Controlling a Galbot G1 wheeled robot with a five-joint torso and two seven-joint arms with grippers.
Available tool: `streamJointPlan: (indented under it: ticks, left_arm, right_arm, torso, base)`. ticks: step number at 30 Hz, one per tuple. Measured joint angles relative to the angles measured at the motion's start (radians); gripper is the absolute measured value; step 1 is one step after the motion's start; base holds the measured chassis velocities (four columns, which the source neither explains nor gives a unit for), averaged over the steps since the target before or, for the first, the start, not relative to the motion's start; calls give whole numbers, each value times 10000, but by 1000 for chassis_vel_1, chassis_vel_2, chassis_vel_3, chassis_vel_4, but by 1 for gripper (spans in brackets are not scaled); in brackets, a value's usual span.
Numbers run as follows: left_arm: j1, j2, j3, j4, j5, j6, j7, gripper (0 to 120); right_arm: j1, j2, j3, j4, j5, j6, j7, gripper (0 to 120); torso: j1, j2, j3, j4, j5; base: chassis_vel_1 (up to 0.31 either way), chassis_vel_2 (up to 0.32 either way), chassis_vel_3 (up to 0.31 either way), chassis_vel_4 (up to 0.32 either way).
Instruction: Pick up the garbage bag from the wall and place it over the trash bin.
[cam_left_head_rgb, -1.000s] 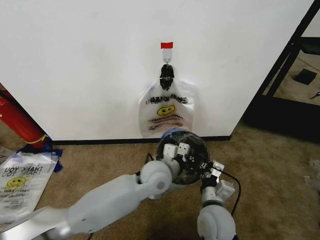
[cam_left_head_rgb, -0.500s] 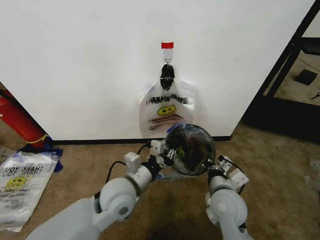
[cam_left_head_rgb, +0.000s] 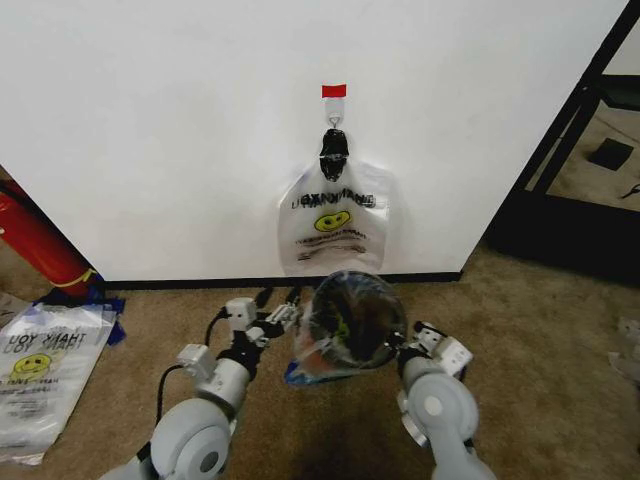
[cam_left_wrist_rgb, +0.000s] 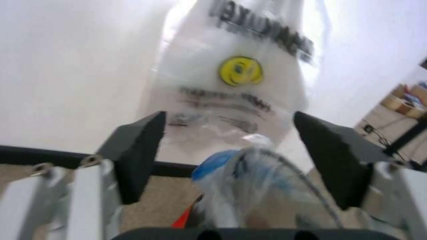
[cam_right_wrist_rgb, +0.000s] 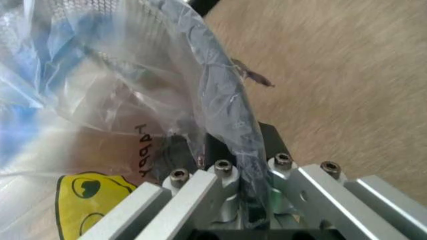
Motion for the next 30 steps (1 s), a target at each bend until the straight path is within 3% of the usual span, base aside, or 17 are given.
streamJointPlan:
  ticks: [5,7,13,15,21,25,30]
  left_arm:
    - [303,-96,-457,-349,17,81,-57,99]
    - [303,-103,-475,-367,11,97,-59,100]
    - [225,-213,-270,-378,-1,298,-113,100]
    - [207,-231,-240,-371,3,320,-117,100]
    - [150,-410,-146,-363,7,435,-145,100]
    - [227,-470,-212,-319,108,405,-144,100]
    - [298,-512,-246,-297,248,367,-139,100]
  right_arm:
    - [391,1,-451,-331,-39,-398,-59,14]
    - [390,1,-471,-342,-72,-402,-99,18]
    - [356,0,-460,-399,-132,-384,-641,43]
    - [346,0,-449,-398,-143,-396,-695,46]
    - [-136,-22,-322,-221,-1126,48,-2544,74]
    - [-332,-34,-341,-203,-2102,854,-3631,87]
    - [-547,-158,-319,-6,-2630,912,-3975,99]
  torso:
    - [0,0,0,-1,0]
    - [0,0,0,-2,2]
    - [0,0,0,-2,1]
    - [0,0,0,-2,1]
    - [0,0,0,-2,1]
    - [0,0,0,-1,1]
    - [0,0,0,0,0]
  base:
    - [0,0,0,0]
    - [0,0,0,0]
    - [0,0,0,0]
    - [0,0,0,0]
    - [0,0,0,0]
    - [0,0,0,0]
    - [0,0,0,0]
